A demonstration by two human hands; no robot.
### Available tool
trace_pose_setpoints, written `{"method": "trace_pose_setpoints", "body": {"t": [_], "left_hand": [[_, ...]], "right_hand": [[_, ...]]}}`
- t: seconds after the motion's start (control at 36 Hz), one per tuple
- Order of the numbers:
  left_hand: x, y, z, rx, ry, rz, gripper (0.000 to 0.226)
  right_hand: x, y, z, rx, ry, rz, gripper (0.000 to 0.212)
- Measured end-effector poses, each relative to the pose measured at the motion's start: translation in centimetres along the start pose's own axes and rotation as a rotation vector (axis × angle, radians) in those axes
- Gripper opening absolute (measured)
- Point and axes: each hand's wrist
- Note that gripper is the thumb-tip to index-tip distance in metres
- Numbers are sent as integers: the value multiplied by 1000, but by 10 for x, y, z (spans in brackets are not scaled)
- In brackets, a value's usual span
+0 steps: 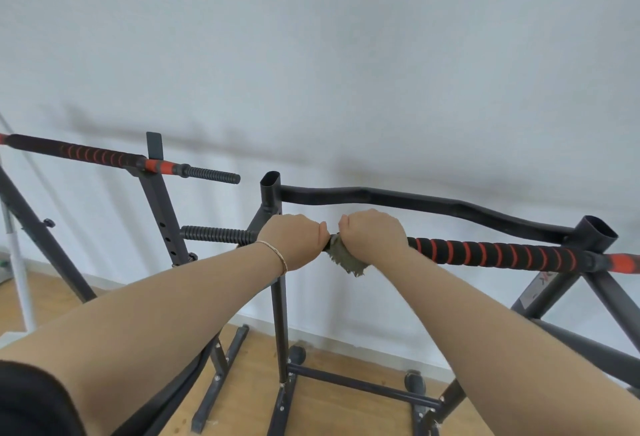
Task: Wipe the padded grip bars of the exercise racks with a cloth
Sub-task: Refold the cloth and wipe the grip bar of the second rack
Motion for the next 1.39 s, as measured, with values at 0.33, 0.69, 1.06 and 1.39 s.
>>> {"method": "trace_pose_setpoints", "body": {"t": [0.33,0.69,1.06,1.39], "left_hand": [[-6,6,0,-27,149,188,10],[35,-21,23,278,782,247,44],[54,6,19,320,1376,280,24],[74,30,-8,290,1132,103,43]], "right_hand": [[37,9,38,-38,-652,-200,45],[28,49,101,52,-559,-106,13],[45,50,75,-15,-875,-18,17],[52,41,49,-192,-1372,-165,34]]}}
Point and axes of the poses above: each hand's wrist, its own y-axis away from the middle knuckle, its own x-axis out of the back of the hand, z = x × y, and after that the axes turned 10 degrees about -x, right-handed
